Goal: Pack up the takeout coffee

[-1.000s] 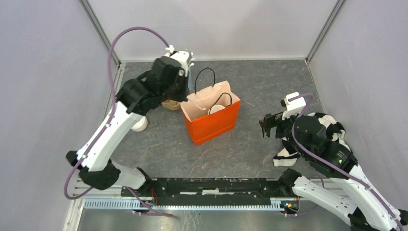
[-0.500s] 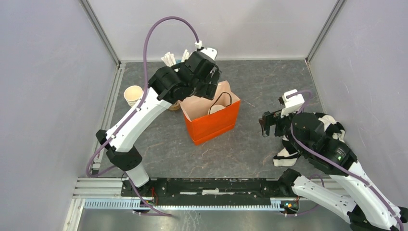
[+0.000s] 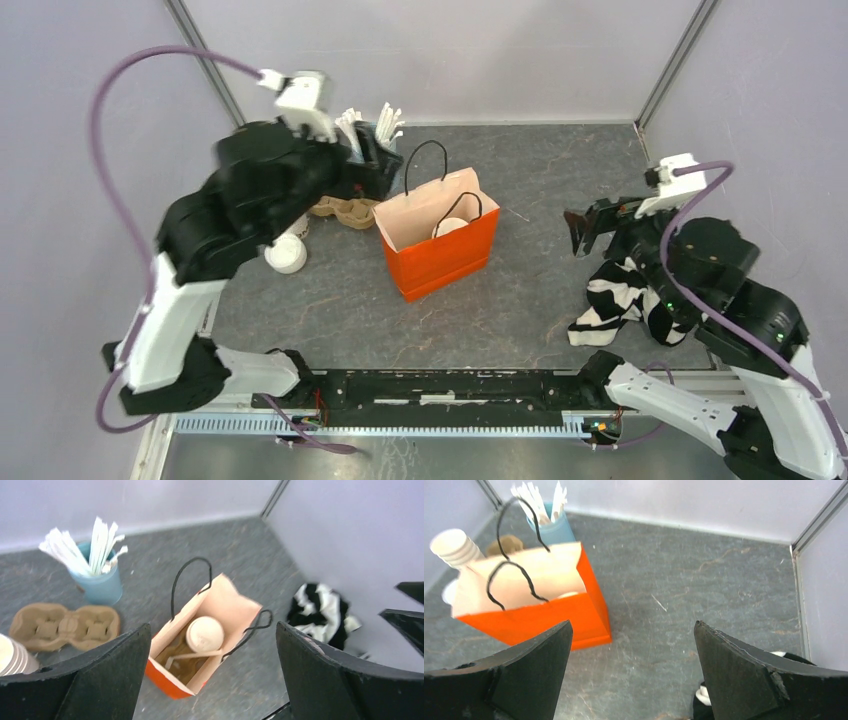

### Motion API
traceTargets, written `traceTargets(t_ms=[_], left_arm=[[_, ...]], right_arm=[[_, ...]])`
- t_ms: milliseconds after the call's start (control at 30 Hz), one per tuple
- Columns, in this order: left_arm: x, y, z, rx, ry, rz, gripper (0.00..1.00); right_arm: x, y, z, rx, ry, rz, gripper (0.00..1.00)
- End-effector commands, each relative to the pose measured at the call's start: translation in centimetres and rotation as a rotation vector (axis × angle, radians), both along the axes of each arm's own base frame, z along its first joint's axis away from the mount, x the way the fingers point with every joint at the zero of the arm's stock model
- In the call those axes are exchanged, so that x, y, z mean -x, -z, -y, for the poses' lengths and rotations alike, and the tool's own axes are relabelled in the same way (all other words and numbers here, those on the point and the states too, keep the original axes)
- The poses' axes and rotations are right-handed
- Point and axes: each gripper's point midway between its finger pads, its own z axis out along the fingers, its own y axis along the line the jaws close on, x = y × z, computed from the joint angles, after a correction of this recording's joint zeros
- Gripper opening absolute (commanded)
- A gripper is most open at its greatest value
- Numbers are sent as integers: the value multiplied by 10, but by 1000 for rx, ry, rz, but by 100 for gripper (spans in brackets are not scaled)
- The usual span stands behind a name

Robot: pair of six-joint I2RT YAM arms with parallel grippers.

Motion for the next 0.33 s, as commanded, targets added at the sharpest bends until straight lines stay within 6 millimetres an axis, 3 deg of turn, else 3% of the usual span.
traceTargets(t_ms=[0, 133, 300], left_arm=[[17, -68, -12, 253, 28, 178, 100], [23, -78, -30, 264, -7, 193, 100], [27, -80, -35, 278, -14, 191, 100]], right_arm=[[4, -41, 17, -62, 60, 71, 98], [10, -74, 19, -90, 33, 121, 98], [10, -79, 27, -53, 58, 130, 98]])
